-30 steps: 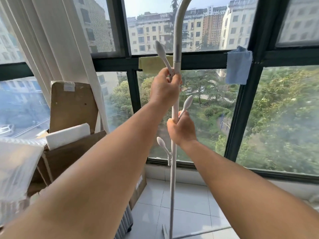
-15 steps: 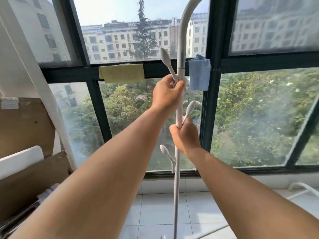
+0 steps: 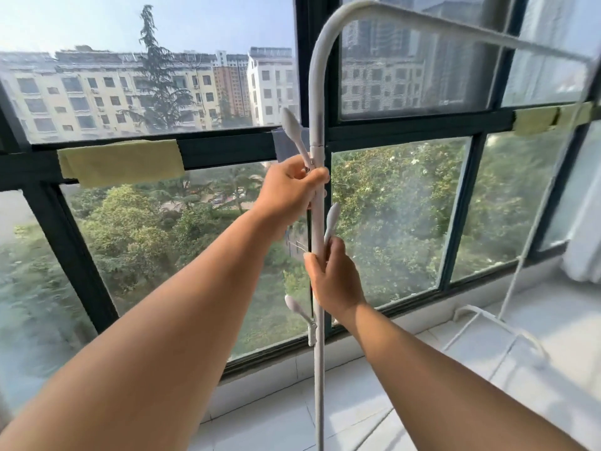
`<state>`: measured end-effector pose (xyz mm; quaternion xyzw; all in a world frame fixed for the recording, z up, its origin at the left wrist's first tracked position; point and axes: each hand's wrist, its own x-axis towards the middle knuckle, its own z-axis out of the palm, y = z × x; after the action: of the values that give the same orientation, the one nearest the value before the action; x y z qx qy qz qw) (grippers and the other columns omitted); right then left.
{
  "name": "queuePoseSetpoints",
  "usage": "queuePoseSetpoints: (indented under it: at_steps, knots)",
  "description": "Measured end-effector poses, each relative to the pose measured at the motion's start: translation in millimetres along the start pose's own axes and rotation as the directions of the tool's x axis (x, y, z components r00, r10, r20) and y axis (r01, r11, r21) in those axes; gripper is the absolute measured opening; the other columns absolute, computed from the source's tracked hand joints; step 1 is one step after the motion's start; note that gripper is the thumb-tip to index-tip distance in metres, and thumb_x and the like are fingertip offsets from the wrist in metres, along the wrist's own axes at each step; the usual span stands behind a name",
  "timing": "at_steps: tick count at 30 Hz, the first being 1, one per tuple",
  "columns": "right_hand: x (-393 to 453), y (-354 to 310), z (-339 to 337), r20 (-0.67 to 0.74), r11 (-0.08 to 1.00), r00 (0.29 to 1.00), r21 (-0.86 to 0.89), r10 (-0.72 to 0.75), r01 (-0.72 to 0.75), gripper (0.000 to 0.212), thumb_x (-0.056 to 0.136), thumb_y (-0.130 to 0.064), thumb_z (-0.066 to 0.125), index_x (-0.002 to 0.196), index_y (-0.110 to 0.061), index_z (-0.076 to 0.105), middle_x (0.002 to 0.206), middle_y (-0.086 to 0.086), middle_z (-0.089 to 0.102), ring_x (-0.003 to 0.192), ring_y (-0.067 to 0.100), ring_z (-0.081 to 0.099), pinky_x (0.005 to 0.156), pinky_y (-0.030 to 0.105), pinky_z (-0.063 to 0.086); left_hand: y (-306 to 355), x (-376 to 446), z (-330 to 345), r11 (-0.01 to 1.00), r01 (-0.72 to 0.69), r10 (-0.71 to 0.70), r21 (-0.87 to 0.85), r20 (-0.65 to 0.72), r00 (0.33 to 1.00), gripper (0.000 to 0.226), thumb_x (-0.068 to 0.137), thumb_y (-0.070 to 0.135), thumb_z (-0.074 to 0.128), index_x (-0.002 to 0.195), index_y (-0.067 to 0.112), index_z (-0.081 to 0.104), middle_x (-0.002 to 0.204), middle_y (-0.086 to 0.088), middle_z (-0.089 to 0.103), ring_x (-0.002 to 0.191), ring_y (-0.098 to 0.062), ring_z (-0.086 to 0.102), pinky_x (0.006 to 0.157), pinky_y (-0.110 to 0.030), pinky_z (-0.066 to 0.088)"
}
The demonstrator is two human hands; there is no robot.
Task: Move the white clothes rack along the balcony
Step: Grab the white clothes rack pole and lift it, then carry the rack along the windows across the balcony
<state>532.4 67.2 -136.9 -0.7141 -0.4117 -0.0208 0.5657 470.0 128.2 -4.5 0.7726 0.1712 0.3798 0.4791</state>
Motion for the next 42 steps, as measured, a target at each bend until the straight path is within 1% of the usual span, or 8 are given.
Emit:
queuePoseSetpoints:
  at_steps: [6, 13, 18, 25, 30, 33, 35, 42]
  knots:
    - [2.1, -3.3, 4.3, -0.154, 0.99, 0.988, -0.141, 0.001, -0.023, 0.014, 0.093, -0.023, 0.041, 0.102, -0.013, 0.037, 0.091, 0.017, 0.063, 0.079, 0.042, 0.06, 0.059, 0.034, 0.034, -2.6, 19.4, 2.0, 0.997, -0.06, 0.069, -0.058, 0.182, 0.981, 0.012, 0.091, 0.021, 0.061, 0.08, 0.025, 0.064, 0.097, -0.008, 0.075, 0.083, -0.019, 0.071, 0.076, -0.036, 0.061]
    - [-1.4, 9.1, -18.2, -0.322, 0.959, 0.945, -0.249, 0.052, -0.138, 0.043, 0.096, -0.022, 0.034, 0.135, -0.004, 0.03, 0.123, 0.028, 0.055, 0.104, 0.042, 0.057, 0.075, 0.037, 0.041, 8.2, 16.8, 39.5, 0.986, -0.116, 0.144, -0.121, 0.262, 0.954, 0.007, 0.091, 0.018, 0.06, 0.085, 0.02, 0.062, 0.106, -0.021, 0.072, 0.095, -0.032, 0.069, 0.091, -0.049, 0.057]
    - [-7.9, 19.3, -47.7, -0.42, 0.962, 0.895, -0.15, 0.149, -0.23, 0.029, 0.094, -0.027, 0.039, 0.121, -0.015, 0.04, 0.091, 0.005, 0.056, 0.084, 0.028, 0.059, 0.068, 0.029, 0.038, 13.8, 17.3, 74.2, 0.975, -0.157, 0.201, -0.159, 0.316, 0.927, 0.004, 0.092, 0.02, 0.058, 0.089, 0.018, 0.061, 0.097, -0.017, 0.071, 0.092, -0.035, 0.069, 0.087, -0.049, 0.057]
    - [0.0, 47.6, -98.6, -0.491, 0.938, 0.856, -0.192, 0.161, -0.287, 0.029, 0.092, -0.028, 0.038, 0.119, -0.016, 0.04, 0.09, -0.001, 0.054, 0.078, 0.021, 0.054, 0.068, 0.034, 0.042, 24.7, 28.5, 136.3, 0.957, -0.22, 0.273, -0.187, 0.339, 0.9, 0.007, 0.091, 0.02, 0.059, 0.085, 0.019, 0.06, 0.069, 0.005, 0.058, 0.064, -0.012, 0.055, 0.074, -0.037, 0.053]
    - [18.3, 75.5, -130.2, -0.48, 0.88, 0.852, -0.289, 0.208, -0.377, 0.014, 0.094, -0.027, 0.032, 0.099, -0.017, 0.04, 0.082, 0.014, 0.057, 0.075, 0.023, 0.056, 0.065, 0.028, 0.036, 31.2, 41.4, 175.2, 0.96, -0.222, 0.272, -0.172, 0.373, 0.887, 0.014, 0.092, 0.018, 0.058, 0.078, 0.017, 0.058, 0.071, -0.001, 0.057, 0.073, -0.02, 0.056, 0.085, -0.049, 0.057]
    - [26.6, 87.7, -149.2, -0.499, 0.879, 0.843, -0.289, 0.201, -0.38, 0.004, 0.093, -0.026, 0.033, 0.09, -0.027, 0.032, 0.062, -0.003, 0.045, 0.061, 0.024, 0.047, 0.059, 0.029, 0.032, 33.0, 50.9, 199.0, 0.957, -0.237, 0.283, -0.165, 0.381, 0.88, 0.013, 0.091, 0.018, 0.058, 0.088, 0.006, 0.062, 0.075, -0.005, 0.058, 0.075, -0.022, 0.054, 0.087, -0.054, 0.055]
    - [31.1, 95.1, -161.6, -0.51, 0.879, 0.839, -0.291, 0.191, -0.377, 0.003, 0.093, -0.025, 0.033, 0.095, -0.027, 0.033, 0.063, -0.006, 0.045, 0.064, 0.029, 0.052, 0.061, 0.03, 0.034, 35.5, 55.2, 214.5, 0.959, -0.238, 0.281, -0.156, 0.38, 0.881, 0.016, 0.091, 0.018, 0.058, 0.091, 0.002, 0.062, 0.078, -0.011, 0.06, 0.077, -0.027, 0.056, 0.087, -0.055, 0.054]
    - [47.7, 123.0, -204.1, -0.549, 0.879, 0.819, -0.292, 0.169, -0.377, 0.03, 0.093, -0.023, 0.033, 0.121, -0.013, 0.038, 0.107, 0.026, 0.061, 0.09, 0.042, 0.06, 0.068, 0.035, 0.041, 44.9, 67.0, 268.5, 0.968, -0.175, 0.234, -0.178, 0.401, 0.886, 0.015, 0.091, 0.02, 0.057, 0.096, 0.007, 0.062, 0.098, -0.018, 0.071, 0.1, -0.038, 0.066, 0.093, -0.053, 0.053]
